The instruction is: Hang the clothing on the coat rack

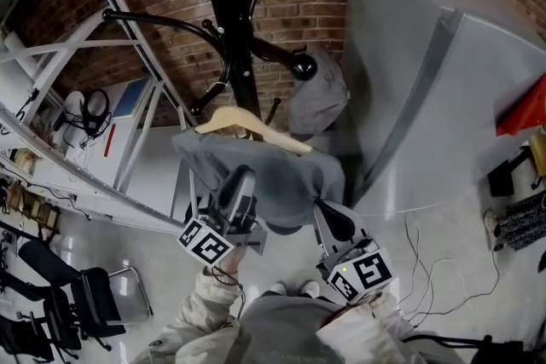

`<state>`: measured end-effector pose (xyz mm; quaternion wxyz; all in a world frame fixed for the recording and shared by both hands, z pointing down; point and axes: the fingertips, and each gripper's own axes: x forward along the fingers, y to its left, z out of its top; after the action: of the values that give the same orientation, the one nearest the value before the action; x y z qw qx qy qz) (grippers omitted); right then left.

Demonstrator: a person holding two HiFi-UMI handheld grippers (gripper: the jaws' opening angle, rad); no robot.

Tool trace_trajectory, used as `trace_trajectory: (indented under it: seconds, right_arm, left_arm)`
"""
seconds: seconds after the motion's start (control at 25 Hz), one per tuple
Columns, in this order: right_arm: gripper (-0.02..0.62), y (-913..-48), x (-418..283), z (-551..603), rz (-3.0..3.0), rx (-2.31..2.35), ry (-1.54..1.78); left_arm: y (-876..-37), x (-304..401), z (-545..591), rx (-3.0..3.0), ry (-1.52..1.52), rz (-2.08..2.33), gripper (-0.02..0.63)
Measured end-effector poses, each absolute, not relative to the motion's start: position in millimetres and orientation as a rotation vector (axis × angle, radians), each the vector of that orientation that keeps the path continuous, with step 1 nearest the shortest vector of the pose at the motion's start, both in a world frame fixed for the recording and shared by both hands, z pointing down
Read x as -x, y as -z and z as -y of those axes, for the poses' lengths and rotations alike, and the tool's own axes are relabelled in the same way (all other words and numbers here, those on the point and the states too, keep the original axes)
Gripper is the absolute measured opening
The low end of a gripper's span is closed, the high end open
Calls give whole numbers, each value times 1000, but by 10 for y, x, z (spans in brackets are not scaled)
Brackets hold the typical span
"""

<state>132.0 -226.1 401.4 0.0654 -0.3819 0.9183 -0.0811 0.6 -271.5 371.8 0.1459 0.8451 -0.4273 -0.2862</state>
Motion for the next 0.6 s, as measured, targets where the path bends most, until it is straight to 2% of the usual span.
trace_trajectory:
  seconds: [0.16, 0.4, 0.6]
  right_arm:
    - [25, -4058, -1204, 2118, -2793, 1140, 241]
    - [25, -4052, -1040, 1832, -2775, 1175, 238]
    - [25, -4069, -822, 1598, -2766, 1207, 206]
  left_arm:
    - [-3879, 74, 2514, -2448, 723, 1298, 42]
    - [-4015, 209, 2029, -2520, 554, 1395, 11]
    - [-4017, 275, 1637, -2665, 394, 1474, 9]
